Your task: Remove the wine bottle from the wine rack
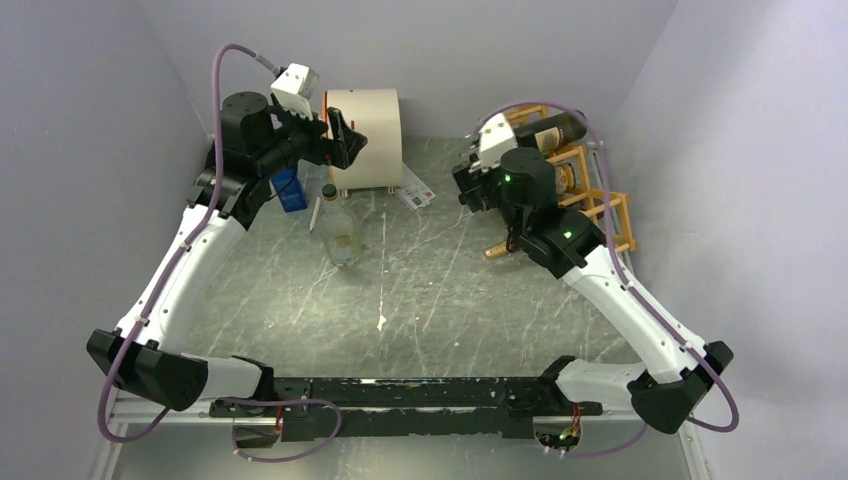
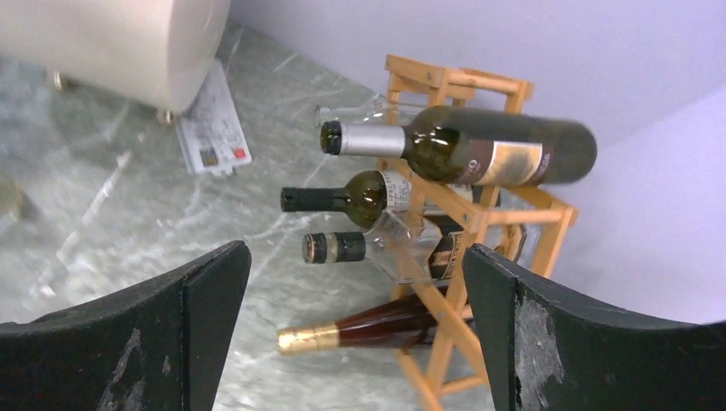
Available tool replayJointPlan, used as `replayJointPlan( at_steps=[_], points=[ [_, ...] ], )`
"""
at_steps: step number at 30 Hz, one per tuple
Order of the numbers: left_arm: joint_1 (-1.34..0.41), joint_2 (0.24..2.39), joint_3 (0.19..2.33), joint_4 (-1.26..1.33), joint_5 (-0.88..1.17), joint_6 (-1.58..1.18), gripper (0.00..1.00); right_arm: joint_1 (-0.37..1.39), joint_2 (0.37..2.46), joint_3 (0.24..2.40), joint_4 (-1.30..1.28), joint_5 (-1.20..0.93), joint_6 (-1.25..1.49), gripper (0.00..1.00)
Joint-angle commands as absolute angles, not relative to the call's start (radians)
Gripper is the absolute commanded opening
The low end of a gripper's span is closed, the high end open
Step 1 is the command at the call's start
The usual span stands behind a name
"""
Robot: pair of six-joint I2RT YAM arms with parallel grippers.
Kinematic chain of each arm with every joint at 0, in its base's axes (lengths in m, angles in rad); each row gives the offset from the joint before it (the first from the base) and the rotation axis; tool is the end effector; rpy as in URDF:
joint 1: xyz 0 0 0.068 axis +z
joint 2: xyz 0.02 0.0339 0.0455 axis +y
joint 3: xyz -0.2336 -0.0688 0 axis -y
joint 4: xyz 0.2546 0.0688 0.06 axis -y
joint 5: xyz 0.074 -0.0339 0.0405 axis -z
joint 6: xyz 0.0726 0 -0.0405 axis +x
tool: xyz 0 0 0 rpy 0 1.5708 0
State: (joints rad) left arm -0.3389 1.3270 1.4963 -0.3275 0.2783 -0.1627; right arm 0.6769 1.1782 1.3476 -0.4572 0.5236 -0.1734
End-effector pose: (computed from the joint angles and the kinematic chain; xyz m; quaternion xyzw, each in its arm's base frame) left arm 0.3201 -0.1340 0.4196 0.1560 0.7426 -0.2617 0.5965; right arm 0.2587 0.1613 0.3925 -0.1781 0.7689 -0.0568 0.6114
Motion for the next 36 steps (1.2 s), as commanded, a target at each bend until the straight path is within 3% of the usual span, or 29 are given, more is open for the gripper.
replayJointPlan(
  at_steps=[1,6,10,14,21,27,36],
  points=[
    [-0.363,1.304,1.488,-0.269,0.303,-0.171,0.99,0.744,1.227,1.317,-0.418,0.466,-0.612,1.0],
    [-0.374,1.324,1.486,-0.273,0.296,-0.172,0.98,0.72,1.299,1.225,-0.199,0.534,-0.9,1.0],
    [-0.376,1.337,1.482,-0.268,0.301,-0.174,0.98,0.635,1.367,1.19,-0.11,0.444,-1.111,1.0],
    [-0.379,1.337,1.476,-0.265,0.276,-0.176,0.96,0.533,1.431,1.23,-0.122,0.224,-1.217,0.99],
    [-0.379,1.335,1.47,-0.268,0.23,-0.161,0.95,0.409,1.565,1.309,-0.185,0.095,-1.355,0.96],
    [-0.378,1.336,1.468,-0.266,0.224,-0.161,0.95,0.367,1.655,1.347,-0.177,0.107,-1.471,0.94],
    [-0.379,1.337,1.468,-0.268,0.21,-0.16,0.94,0.331,1.703,1.283,0.04,0.087,-1.583,0.9]
  ],
)
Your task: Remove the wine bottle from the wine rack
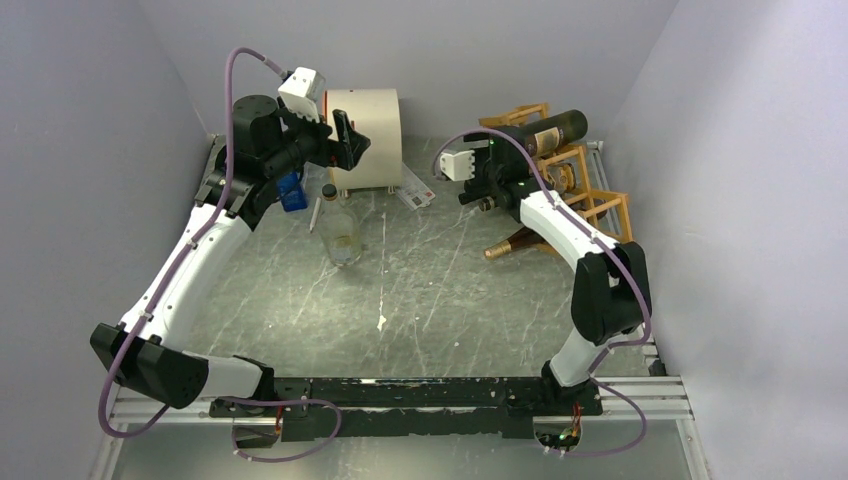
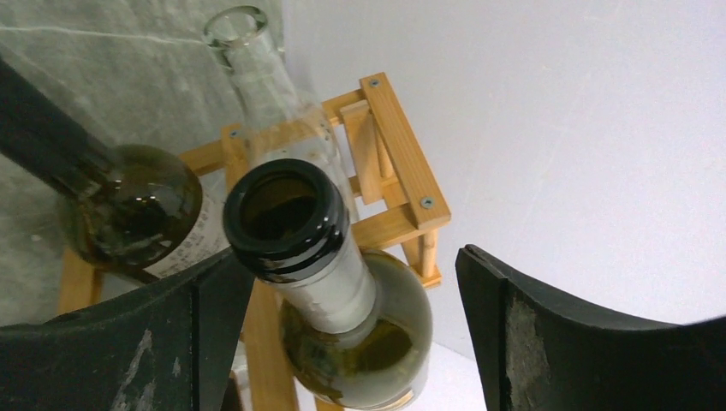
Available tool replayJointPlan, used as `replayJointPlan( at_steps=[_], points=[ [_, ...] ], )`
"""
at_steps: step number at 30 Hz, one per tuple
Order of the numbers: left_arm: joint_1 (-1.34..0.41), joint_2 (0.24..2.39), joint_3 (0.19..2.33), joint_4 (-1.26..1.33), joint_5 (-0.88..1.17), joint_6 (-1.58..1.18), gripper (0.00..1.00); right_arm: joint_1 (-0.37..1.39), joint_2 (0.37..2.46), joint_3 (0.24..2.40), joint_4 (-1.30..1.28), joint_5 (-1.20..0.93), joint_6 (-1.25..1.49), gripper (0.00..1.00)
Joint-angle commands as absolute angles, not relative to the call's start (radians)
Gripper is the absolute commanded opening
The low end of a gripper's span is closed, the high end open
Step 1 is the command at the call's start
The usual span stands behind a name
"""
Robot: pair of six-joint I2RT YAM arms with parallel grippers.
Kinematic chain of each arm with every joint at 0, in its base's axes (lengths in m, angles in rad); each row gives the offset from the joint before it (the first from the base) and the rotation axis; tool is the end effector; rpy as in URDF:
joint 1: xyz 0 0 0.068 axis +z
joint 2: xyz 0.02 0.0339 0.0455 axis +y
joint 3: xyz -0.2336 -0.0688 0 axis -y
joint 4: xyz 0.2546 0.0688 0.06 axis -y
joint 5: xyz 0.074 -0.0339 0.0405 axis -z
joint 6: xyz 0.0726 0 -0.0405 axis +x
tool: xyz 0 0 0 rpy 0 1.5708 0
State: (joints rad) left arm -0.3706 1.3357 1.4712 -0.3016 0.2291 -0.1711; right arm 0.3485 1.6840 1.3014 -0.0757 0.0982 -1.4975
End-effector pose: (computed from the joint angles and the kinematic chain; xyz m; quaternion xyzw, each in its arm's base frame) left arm 0.3226 -0.1430 0.4106 0.1490 0.7472 -0.2558 0.5950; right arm 0.4124 0.1422 0.2415 -0.6607 0.5325 -0.3216 0.4201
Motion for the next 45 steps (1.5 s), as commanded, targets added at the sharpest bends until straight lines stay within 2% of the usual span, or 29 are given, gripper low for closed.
replayJointPlan(
  at_steps=[1,8,14,16,20,22,34,45],
  points=[
    [-0.378,1.339,1.468,-0.269,0.211,-0.16,0.94,0.327,1.708,1.28,0.052,0.084,-1.587,0.9],
    [-0.377,1.338,1.466,-0.27,0.202,-0.157,0.94,0.317,1.729,1.253,0.144,0.046,-1.594,0.84],
    [-0.378,1.335,1.465,-0.27,0.192,-0.152,0.94,0.316,1.744,1.244,0.178,0.035,-1.575,0.73],
    [-0.378,1.336,1.464,-0.27,0.188,-0.151,0.94,0.317,1.742,1.245,0.18,0.047,-1.572,0.67],
    [-0.378,1.341,1.466,-0.274,0.194,-0.152,0.94,0.317,1.713,1.23,0.21,0.046,-1.555,0.43],
    [-0.378,1.341,1.466,-0.272,0.199,-0.153,0.94,0.318,1.696,1.228,0.217,0.036,-1.54,0.34],
    [-0.378,1.35,1.465,-0.273,0.191,-0.152,0.94,0.319,1.574,1.251,0.271,0.031,-1.417,0.0],
    [-0.378,1.348,1.463,-0.276,0.165,-0.143,0.94,0.313,1.451,1.247,0.316,0.018,-1.16,0.0]
  ],
)
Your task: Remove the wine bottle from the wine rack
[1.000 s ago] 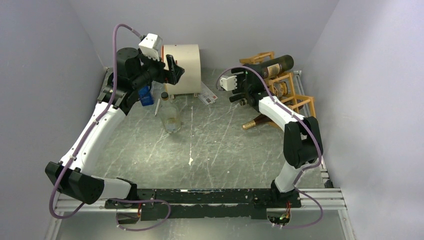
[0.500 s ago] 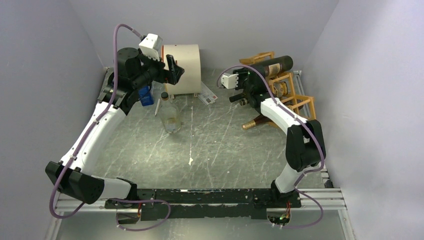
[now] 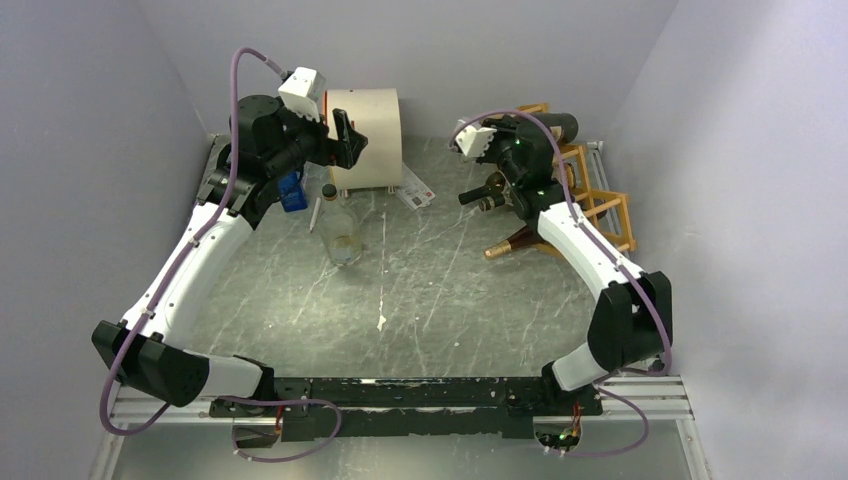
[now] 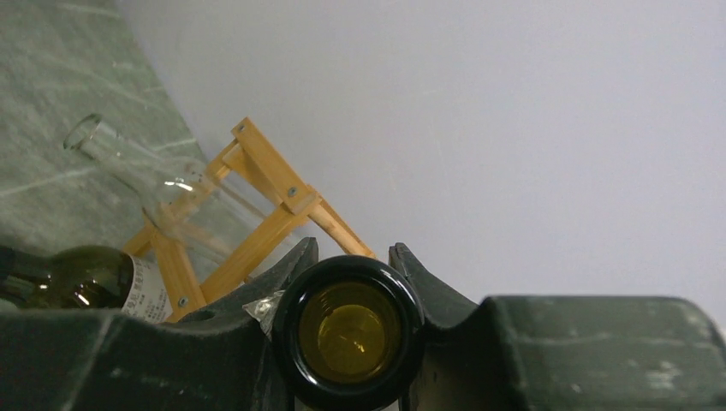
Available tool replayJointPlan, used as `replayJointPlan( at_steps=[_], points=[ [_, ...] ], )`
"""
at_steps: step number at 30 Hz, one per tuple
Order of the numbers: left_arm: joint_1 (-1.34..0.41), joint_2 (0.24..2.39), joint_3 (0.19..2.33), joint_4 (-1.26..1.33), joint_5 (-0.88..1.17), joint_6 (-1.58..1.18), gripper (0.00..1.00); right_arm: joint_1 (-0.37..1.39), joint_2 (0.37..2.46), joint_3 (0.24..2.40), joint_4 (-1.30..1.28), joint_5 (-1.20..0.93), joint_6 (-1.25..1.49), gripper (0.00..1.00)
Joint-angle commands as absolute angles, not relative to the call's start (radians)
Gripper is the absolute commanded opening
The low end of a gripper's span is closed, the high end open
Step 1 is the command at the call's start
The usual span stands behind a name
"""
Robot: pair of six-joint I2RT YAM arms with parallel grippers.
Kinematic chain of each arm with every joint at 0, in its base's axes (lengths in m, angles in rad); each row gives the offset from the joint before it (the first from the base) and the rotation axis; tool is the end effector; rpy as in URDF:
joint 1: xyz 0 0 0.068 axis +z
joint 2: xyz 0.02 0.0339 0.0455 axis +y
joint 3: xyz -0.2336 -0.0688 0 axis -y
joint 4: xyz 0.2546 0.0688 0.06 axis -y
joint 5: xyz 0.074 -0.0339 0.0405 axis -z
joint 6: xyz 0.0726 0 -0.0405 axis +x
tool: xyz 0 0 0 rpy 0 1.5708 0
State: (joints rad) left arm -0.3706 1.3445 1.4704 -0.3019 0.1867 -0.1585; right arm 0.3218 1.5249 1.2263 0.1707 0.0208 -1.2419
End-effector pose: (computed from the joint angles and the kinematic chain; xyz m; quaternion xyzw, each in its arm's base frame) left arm 0.3267 -0.1414 0.4072 0.1403 0.7526 -0.2362 0.5985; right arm 0.3948 0.1300 0.3106 -0.5241 0.5376 -0.3002 0.5883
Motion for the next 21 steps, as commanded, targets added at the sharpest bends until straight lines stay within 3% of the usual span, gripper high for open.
replayJointPlan(
  at_steps=[1,9,21],
  points=[
    [-0.378,1.35,1.463,-0.276,0.165,-0.143,0.94,0.313,1.443,1.25,0.318,0.017,-1.137,0.0],
    [-0.378,1.352,1.465,-0.282,0.155,-0.14,0.94,0.31,1.401,1.37,0.24,0.05,-0.815,0.0],
    [-0.378,1.349,1.466,-0.283,0.144,-0.142,0.94,0.313,1.243,1.37,0.087,0.0,-0.398,0.0]
  ],
)
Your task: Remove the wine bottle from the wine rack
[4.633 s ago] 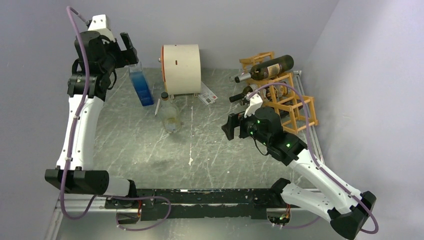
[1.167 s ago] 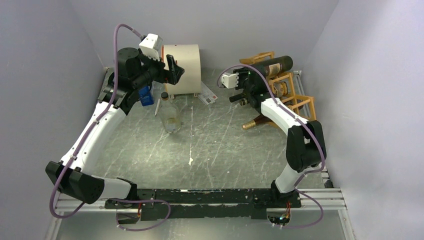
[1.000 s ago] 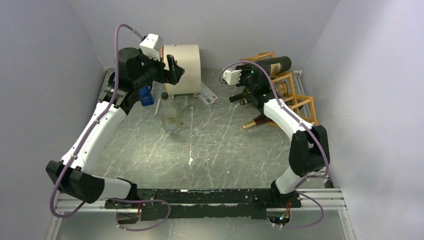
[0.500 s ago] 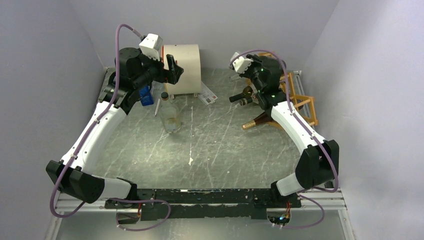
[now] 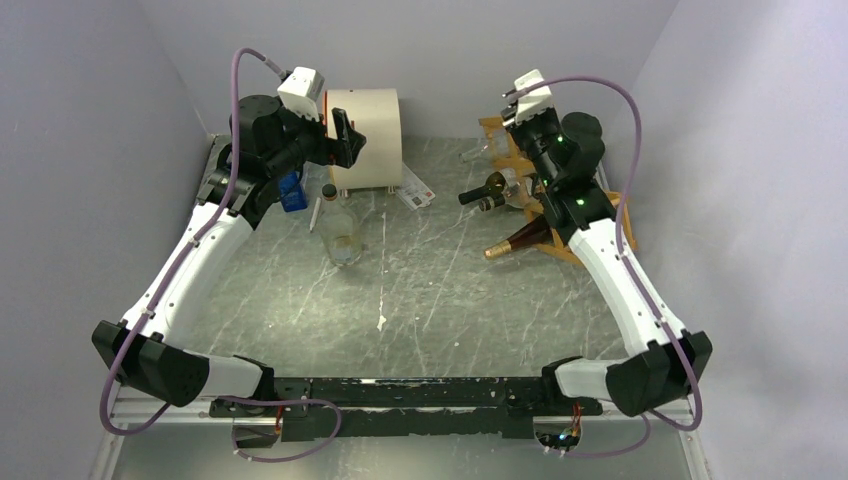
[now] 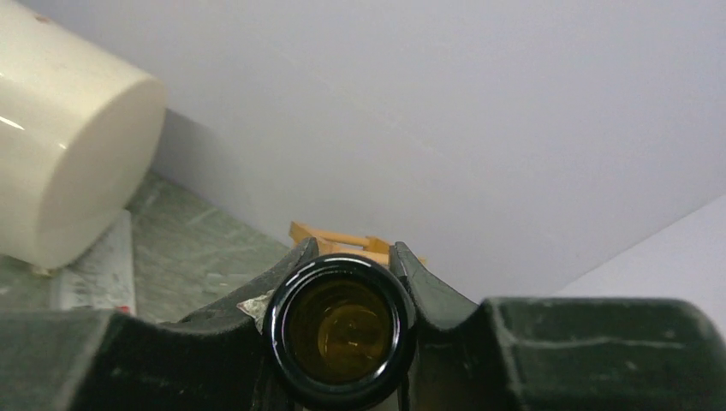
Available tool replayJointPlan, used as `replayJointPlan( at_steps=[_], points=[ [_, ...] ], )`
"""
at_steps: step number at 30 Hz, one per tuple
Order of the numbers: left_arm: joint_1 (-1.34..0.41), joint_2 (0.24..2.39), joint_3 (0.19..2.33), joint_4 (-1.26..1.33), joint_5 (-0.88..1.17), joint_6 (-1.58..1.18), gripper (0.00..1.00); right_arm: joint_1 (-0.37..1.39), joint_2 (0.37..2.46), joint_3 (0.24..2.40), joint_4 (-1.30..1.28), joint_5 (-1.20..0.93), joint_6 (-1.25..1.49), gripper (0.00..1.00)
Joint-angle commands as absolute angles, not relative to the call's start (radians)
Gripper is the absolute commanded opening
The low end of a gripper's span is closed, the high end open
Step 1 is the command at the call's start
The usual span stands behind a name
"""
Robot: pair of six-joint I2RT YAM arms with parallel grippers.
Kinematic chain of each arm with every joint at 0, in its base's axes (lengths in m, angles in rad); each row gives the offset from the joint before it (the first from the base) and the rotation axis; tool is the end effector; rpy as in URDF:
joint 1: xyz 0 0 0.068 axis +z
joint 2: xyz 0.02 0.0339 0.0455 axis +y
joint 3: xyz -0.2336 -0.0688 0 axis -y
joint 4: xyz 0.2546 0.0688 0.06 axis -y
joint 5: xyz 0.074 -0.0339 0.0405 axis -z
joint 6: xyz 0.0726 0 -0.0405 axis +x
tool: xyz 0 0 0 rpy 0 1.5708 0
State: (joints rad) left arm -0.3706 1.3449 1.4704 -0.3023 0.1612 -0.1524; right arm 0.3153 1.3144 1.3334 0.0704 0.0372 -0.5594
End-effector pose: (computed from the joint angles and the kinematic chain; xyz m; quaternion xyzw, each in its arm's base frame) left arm 0.3278 -0.1399 0.4069 0.1346 0.7541 -0.2251 0.6021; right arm 0.3432 0.1091 0.4174 -0.2733 0.6170 -0.1023 0.7309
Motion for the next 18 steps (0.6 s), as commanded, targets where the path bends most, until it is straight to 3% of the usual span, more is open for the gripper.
replayJointPlan(
  at_steps=[1,12,18],
  points=[
    [-0.379,1.35,1.466,-0.284,0.144,-0.143,0.94,0.312,1.235,1.369,0.072,-0.017,-0.372,0.0],
    [-0.378,1.35,1.468,-0.287,0.125,-0.143,0.94,0.316,1.196,1.392,-0.019,-0.179,-0.134,0.0],
    [-0.377,1.35,1.468,-0.288,0.118,-0.143,0.93,0.43,1.226,1.356,0.024,-0.183,-0.113,0.0]
  ],
)
